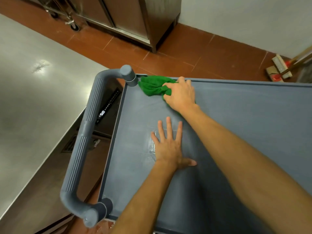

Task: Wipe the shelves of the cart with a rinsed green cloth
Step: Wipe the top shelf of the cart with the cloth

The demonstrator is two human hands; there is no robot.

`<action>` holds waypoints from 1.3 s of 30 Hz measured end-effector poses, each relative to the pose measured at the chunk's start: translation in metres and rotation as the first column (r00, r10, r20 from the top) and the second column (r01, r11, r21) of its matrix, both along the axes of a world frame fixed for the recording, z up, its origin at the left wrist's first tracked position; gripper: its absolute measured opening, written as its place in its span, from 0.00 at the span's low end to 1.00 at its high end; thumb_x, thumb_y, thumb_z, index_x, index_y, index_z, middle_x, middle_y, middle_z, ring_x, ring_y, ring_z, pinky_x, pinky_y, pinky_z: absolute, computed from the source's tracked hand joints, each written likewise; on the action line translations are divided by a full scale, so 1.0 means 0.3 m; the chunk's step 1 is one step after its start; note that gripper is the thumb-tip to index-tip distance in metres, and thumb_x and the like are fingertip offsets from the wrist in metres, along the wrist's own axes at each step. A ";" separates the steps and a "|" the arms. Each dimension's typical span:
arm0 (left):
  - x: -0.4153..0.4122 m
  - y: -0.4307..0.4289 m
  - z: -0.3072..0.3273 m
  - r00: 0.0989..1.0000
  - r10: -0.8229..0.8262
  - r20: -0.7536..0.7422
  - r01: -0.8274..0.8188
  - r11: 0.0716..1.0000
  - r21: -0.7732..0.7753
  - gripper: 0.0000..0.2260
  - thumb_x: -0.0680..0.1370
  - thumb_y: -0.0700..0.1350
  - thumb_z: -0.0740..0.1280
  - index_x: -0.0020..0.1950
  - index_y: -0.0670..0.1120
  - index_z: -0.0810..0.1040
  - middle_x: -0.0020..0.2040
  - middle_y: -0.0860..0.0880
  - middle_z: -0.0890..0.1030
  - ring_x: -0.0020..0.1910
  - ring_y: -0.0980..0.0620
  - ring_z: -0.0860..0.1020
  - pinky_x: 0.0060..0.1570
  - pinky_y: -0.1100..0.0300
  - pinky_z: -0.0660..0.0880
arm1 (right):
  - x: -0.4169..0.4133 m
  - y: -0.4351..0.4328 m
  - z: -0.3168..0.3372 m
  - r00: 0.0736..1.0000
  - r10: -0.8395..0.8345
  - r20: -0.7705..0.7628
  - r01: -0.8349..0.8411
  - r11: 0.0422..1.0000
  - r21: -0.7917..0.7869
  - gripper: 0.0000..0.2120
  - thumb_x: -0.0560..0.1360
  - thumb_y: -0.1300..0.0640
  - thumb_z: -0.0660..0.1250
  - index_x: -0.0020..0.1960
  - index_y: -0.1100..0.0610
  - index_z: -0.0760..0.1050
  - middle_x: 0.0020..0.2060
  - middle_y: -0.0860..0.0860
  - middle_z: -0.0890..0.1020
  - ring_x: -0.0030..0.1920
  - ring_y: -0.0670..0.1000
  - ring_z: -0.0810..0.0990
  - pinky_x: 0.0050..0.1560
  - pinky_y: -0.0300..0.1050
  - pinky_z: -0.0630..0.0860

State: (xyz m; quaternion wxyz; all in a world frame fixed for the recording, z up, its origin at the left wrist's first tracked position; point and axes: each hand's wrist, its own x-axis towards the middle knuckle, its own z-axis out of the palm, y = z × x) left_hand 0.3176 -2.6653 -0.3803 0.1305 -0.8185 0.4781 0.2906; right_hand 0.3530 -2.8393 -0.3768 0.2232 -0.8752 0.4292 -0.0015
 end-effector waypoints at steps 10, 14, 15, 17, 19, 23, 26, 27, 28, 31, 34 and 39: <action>-0.021 -0.020 -0.017 0.987 -0.090 0.135 0.085 0.995 0.046 0.64 0.60 0.84 0.58 0.79 0.54 0.27 0.80 0.40 0.28 0.80 0.32 0.35 0.76 0.33 0.52 | -0.646 -0.316 -0.008 0.930 -0.366 -0.019 0.365 0.930 -0.042 0.20 0.76 0.46 0.67 0.68 0.42 0.76 0.61 0.56 0.72 0.63 0.63 0.70 0.60 0.56 0.72; -0.014 -0.024 -0.015 0.981 -0.101 0.166 0.088 0.993 0.082 0.68 0.48 0.88 0.42 0.78 0.54 0.25 0.80 0.41 0.29 0.81 0.33 0.37 0.76 0.36 0.53 | -0.872 -0.406 -0.012 0.879 -0.476 -0.038 0.475 0.879 -0.035 0.21 0.77 0.45 0.66 0.70 0.44 0.75 0.63 0.57 0.72 0.63 0.63 0.70 0.60 0.57 0.73; -0.014 -0.023 -0.015 0.980 -0.102 0.173 0.089 0.992 0.084 0.69 0.45 0.88 0.37 0.77 0.54 0.24 0.80 0.41 0.29 0.81 0.34 0.37 0.76 0.37 0.53 | -0.926 -0.425 -0.011 0.866 -0.499 -0.042 0.498 0.867 -0.032 0.22 0.77 0.45 0.66 0.70 0.44 0.75 0.63 0.57 0.72 0.63 0.64 0.70 0.60 0.58 0.73; -0.016 -0.024 -0.015 0.979 -0.089 0.183 0.075 0.994 0.082 0.68 0.42 0.88 0.33 0.75 0.55 0.21 0.81 0.41 0.30 0.81 0.34 0.38 0.77 0.38 0.53 | -1.037 -0.459 -0.007 0.842 -0.537 -0.052 0.535 0.844 -0.044 0.22 0.77 0.45 0.66 0.71 0.46 0.74 0.63 0.58 0.72 0.63 0.64 0.70 0.60 0.58 0.73; -0.015 -0.030 -0.007 0.980 -0.076 0.186 0.061 0.995 0.084 0.67 0.42 0.88 0.33 0.73 0.55 0.21 0.81 0.42 0.31 0.81 0.35 0.39 0.77 0.39 0.53 | -1.145 -0.488 -0.007 0.825 -0.563 -0.056 0.559 0.826 -0.072 0.22 0.77 0.45 0.66 0.71 0.46 0.74 0.63 0.58 0.72 0.63 0.65 0.70 0.60 0.58 0.73; -0.022 -0.040 0.007 0.984 -0.057 0.171 0.040 0.994 0.101 0.67 0.48 0.89 0.46 0.77 0.58 0.24 0.81 0.44 0.31 0.81 0.37 0.38 0.77 0.40 0.53 | -1.317 -0.533 -0.008 0.784 -0.618 -0.056 0.614 0.786 -0.076 0.22 0.78 0.46 0.65 0.71 0.47 0.74 0.61 0.60 0.72 0.63 0.67 0.70 0.59 0.59 0.72; -0.036 -0.042 0.014 0.987 -0.040 0.155 0.024 0.994 0.102 0.64 0.57 0.84 0.59 0.79 0.59 0.28 0.82 0.45 0.31 0.82 0.38 0.38 0.77 0.39 0.53 | -1.421 -0.545 0.000 0.752 -0.656 -0.061 0.651 0.754 -0.087 0.22 0.78 0.46 0.65 0.72 0.46 0.73 0.62 0.60 0.72 0.64 0.68 0.69 0.60 0.60 0.72; -0.040 -0.042 0.016 0.988 -0.035 0.153 0.020 0.995 0.096 0.64 0.58 0.83 0.61 0.80 0.58 0.29 0.82 0.45 0.31 0.82 0.38 0.38 0.77 0.39 0.53 | -1.457 -0.547 0.001 0.739 -0.672 -0.057 0.666 0.740 -0.088 0.22 0.78 0.46 0.65 0.72 0.46 0.73 0.62 0.61 0.71 0.64 0.68 0.69 0.61 0.60 0.72; -0.043 -0.041 0.017 0.988 -0.030 0.150 0.016 0.996 0.090 0.64 0.58 0.83 0.62 0.80 0.58 0.29 0.82 0.45 0.31 0.82 0.38 0.38 0.77 0.38 0.54 | -1.492 -0.546 0.003 0.724 -0.688 -0.053 0.682 0.725 -0.091 0.23 0.78 0.45 0.65 0.72 0.46 0.73 0.62 0.61 0.71 0.64 0.68 0.69 0.61 0.61 0.71; -0.053 -0.036 0.025 0.988 -0.028 0.152 0.015 0.996 0.085 0.64 0.58 0.82 0.63 0.80 0.58 0.29 0.81 0.46 0.30 0.81 0.38 0.37 0.77 0.38 0.53 | -1.619 -0.536 0.000 0.677 -0.733 -0.062 0.726 0.680 -0.105 0.24 0.76 0.45 0.65 0.71 0.47 0.74 0.62 0.64 0.72 0.63 0.69 0.70 0.62 0.60 0.71; -0.066 -0.026 0.030 0.988 -0.030 0.152 0.019 0.997 0.076 0.64 0.58 0.82 0.64 0.80 0.59 0.29 0.81 0.46 0.30 0.82 0.38 0.37 0.77 0.38 0.53 | -1.725 -0.488 0.015 0.621 -0.780 -0.076 0.772 0.625 -0.115 0.25 0.75 0.44 0.65 0.70 0.49 0.75 0.62 0.65 0.72 0.62 0.70 0.71 0.63 0.60 0.71; -0.081 -0.008 0.031 0.982 -0.076 0.174 0.063 0.995 0.081 0.64 0.59 0.82 0.63 0.80 0.59 0.29 0.81 0.45 0.30 0.81 0.37 0.38 0.77 0.38 0.53 | -1.830 -0.293 0.008 0.596 -0.799 -0.084 0.785 0.602 -0.148 0.24 0.74 0.46 0.65 0.69 0.51 0.75 0.61 0.67 0.72 0.59 0.72 0.71 0.62 0.59 0.70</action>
